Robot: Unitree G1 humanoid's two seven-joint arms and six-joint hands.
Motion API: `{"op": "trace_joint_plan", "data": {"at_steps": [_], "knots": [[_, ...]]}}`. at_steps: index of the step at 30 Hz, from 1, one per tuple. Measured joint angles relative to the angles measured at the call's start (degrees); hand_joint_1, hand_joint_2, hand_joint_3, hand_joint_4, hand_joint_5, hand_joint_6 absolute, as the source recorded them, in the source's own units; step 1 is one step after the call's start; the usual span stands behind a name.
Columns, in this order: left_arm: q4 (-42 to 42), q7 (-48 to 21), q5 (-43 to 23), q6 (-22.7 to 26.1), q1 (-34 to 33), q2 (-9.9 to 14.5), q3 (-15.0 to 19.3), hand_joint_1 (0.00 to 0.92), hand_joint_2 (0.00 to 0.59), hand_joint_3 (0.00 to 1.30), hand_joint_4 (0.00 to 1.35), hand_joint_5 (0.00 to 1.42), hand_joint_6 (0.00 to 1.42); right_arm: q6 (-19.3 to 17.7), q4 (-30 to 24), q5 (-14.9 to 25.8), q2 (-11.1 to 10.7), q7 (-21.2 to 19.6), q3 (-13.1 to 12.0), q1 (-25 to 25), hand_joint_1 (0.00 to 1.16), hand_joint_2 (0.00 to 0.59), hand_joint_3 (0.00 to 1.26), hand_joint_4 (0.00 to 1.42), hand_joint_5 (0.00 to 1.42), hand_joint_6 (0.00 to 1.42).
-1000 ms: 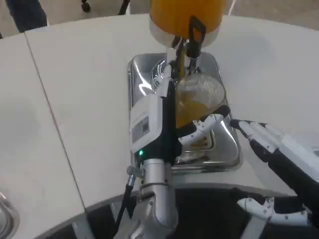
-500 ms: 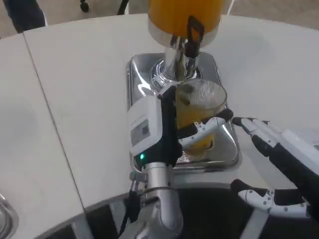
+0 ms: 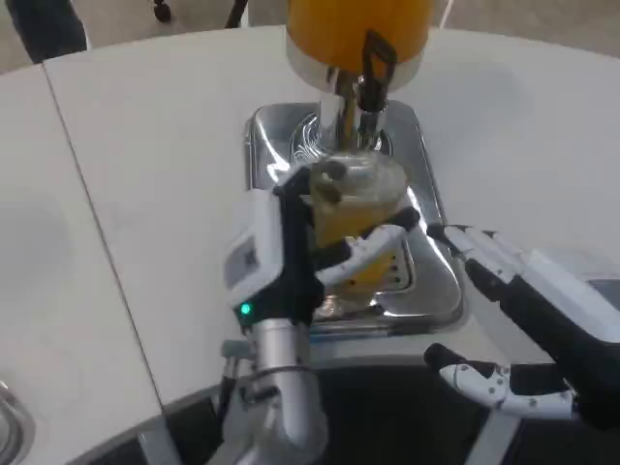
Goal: Grasp the cup under the faucet to collect the drink, then remove the cup.
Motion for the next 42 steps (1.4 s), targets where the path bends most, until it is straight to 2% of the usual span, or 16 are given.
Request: {"op": "trace_joint_plan", "data": {"at_steps": [8, 20, 26, 32, 35, 38, 42], "knots": [[-5.48, -1.59, 0.01, -0.03, 3.00, 5.64, 2.29, 0.659, 0.052, 1.07, 1.25, 1.38, 1.42, -1.70, 0.47, 0.16, 0.36, -1.67, 1.30, -0.46, 0.52, 0.445, 0.02, 0.00, 0.00, 0.10], [-14.14, -5.17, -0.05, -0.07, 8.09, 8.19, 4.51, 0.683, 0.053, 1.08, 1.24, 1.39, 1.42, -2.96, 0.41, 0.32, 0.35, -3.23, 1.16, -0.19, 0.53, 0.444, 0.02, 0.00, 0.00, 0.10], [-21.24, -10.19, -2.14, 0.10, 12.42, 9.76, 7.49, 0.686, 0.057, 1.07, 1.24, 1.39, 1.42, -5.66, 0.31, -1.92, -0.12, -5.59, 0.90, 2.64, 0.53, 0.447, 0.02, 0.00, 0.00, 0.10], [-27.45, -14.57, -2.75, 0.60, 16.31, 10.71, 9.34, 0.686, 0.058, 1.06, 1.25, 1.39, 1.42, -8.95, 0.01, -7.92, -0.12, -8.42, 1.23, 6.44, 0.53, 0.455, 0.02, 0.00, 0.00, 0.07], [-31.01, -16.46, -2.63, 0.60, 19.51, 11.00, 9.45, 0.685, 0.058, 1.06, 1.25, 1.39, 1.42, -10.42, 0.94, -8.63, -0.16, -9.18, 1.15, 6.48, 0.49, 0.473, 0.01, 0.00, 0.00, 0.05], [-33.86, -18.80, -2.65, 0.62, 22.49, 11.33, 9.87, 0.680, 0.052, 1.07, 1.27, 1.39, 1.42, -11.11, 3.58, -9.22, -0.66, -9.58, 0.19, 5.84, 0.37, 0.511, 0.00, 0.00, 0.00, 0.00], [-40.85, -21.93, -2.02, 0.30, 27.14, 12.29, 9.76, 0.679, 0.054, 1.07, 1.29, 1.39, 1.42, -12.75, 7.63, -7.41, -2.06, -10.14, -0.65, 3.37, 0.24, 0.534, 0.00, 0.00, 0.00, 0.00]]}}
